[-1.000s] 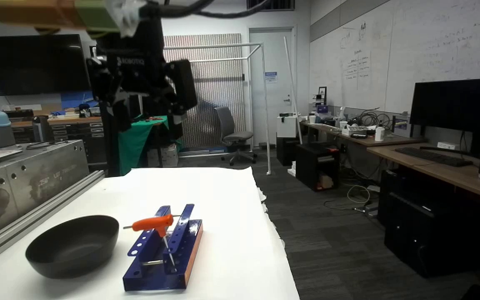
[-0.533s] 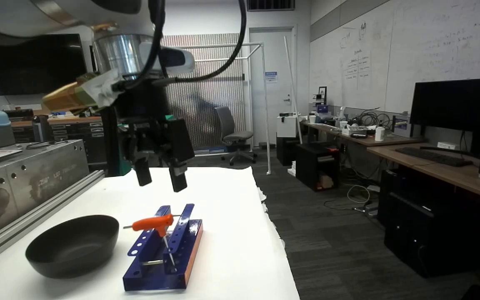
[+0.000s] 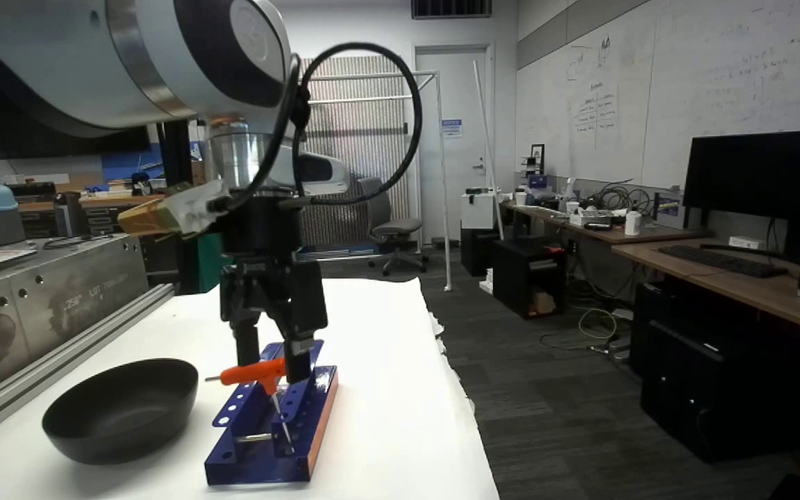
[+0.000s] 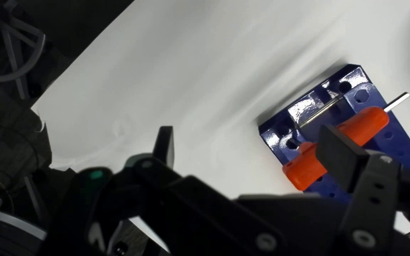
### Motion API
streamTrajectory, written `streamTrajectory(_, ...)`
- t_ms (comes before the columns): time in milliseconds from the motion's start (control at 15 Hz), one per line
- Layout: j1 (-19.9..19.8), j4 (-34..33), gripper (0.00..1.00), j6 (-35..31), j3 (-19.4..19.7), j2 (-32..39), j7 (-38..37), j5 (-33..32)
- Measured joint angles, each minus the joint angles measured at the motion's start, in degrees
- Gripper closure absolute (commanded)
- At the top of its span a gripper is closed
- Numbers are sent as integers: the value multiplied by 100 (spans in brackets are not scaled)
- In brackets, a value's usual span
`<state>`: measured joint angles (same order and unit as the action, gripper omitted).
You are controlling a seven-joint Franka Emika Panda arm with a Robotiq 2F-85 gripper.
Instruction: Pick up the orange object and put it in the black bowl.
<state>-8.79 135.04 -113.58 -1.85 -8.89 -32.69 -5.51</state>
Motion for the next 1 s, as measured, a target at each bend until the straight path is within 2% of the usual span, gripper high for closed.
streamTrajectory(400,97,-141,0,-268,74,179,-8,441)
streamTrajectory(1000,136,-212,0,-470,78,611,-135,471)
